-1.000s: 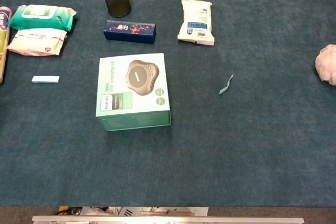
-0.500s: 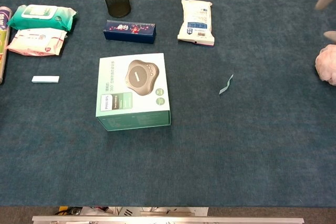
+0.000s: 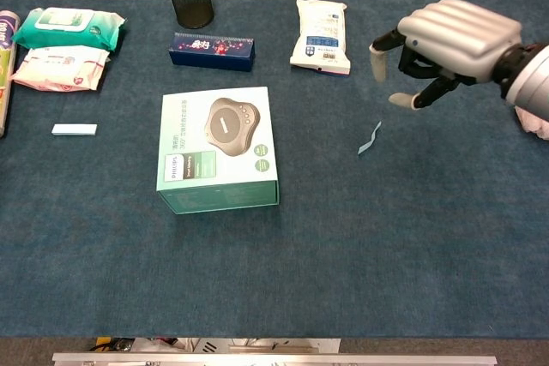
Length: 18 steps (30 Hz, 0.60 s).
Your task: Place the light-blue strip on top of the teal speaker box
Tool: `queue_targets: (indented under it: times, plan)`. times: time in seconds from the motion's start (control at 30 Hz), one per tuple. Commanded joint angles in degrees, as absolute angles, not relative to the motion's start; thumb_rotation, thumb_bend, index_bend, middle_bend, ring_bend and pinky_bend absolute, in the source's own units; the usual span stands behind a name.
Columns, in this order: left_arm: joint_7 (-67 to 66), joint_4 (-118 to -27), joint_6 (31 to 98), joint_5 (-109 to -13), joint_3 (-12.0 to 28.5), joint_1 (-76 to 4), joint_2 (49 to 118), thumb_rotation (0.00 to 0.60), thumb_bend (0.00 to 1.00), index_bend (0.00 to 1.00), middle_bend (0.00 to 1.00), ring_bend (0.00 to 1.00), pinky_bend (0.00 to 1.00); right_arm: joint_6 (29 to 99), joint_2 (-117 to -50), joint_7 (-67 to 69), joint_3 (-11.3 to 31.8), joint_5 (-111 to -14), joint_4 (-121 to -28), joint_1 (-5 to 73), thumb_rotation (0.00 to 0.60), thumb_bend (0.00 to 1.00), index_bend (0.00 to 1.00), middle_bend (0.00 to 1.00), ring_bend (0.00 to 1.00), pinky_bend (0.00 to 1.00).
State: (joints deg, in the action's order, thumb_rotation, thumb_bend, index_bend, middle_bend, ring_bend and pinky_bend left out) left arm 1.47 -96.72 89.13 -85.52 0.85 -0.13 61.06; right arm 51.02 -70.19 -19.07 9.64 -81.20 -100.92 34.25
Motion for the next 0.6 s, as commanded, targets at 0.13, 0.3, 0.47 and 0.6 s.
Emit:
queue_targets:
  times: [0.13, 0.3, 0.47, 0.6]
  plan:
    - [1.90, -96.64, 89.10, -85.32, 0.96, -0.01, 61.13, 0.600, 0.36, 0.09, 0.31, 0.28, 0.32, 47.56, -75.08, -22.88, 8.72, -78.02, -96.62, 37.39, 0.600, 0.23, 0.52, 1.00, 1.00, 1.00]
    - [1.97, -96.53, 88.38, -85.34, 0.94, -0.28, 61.37, 0.600, 0.36, 0.09, 0.31, 0.28, 0.32, 46.71, -78.53, -25.25, 7.21, -76.73, -93.30, 38.75, 0.600, 0.23, 0.52, 1.00, 1.00, 1.00]
    - [2.17, -96.33, 88.11, -85.24, 1.06, -0.38, 61.53, 0.600, 0.36, 0.09, 0.31, 0.28, 0.32, 45.97, -80.79, -26.81, 5.73, -75.66, -90.38, 39.62, 0.600, 0.23, 0.52, 1.00, 1.00, 1.00]
    - [2.38, -96.22, 88.18, -85.13, 1.12, -0.25, 61.49, 0.600, 0.36, 0.09, 0.31, 0.28, 0.32, 45.91, -81.39, -26.91, 4.92, -75.18, -89.03, 39.88, 0.600, 0.23, 0.52, 1.00, 1.00, 1.00]
